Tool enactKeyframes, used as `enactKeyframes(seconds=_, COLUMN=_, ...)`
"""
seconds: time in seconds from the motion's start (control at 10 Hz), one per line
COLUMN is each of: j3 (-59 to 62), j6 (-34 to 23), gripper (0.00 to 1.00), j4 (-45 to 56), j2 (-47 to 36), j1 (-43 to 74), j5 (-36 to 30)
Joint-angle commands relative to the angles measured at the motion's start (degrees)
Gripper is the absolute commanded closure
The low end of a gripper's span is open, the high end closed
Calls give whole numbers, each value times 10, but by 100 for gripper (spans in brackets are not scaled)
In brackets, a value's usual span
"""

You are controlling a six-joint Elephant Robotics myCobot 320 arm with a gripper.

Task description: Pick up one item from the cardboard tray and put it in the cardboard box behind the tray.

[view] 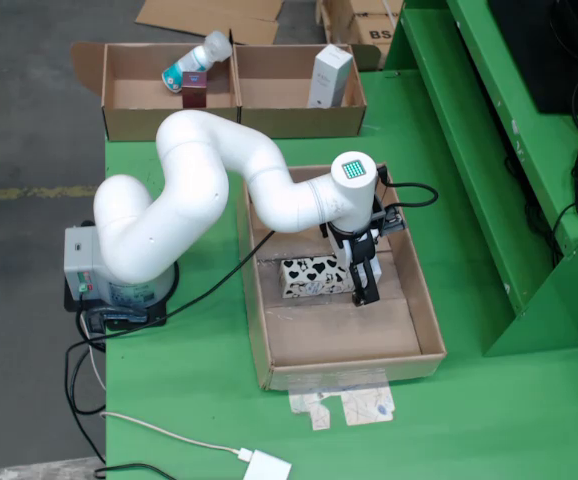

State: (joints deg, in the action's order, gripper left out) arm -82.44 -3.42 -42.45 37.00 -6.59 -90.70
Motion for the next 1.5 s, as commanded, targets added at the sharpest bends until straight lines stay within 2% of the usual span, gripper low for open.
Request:
enactKeyframes(seconds=0.0, j3=7, j6=-2, gripper=0, j4=-26, j2=-1, j1=-2, j5=-3)
enactKeyframes(seconds=1.1, j3=8, j6=-1, gripper=0, j4=-24, j2=5, j1=-1, j5=-4)
enactKeyframes(seconds=1.4, j3=8, j6=-1, gripper=30, j4=-24, j2=5, j1=-1, j5=-4)
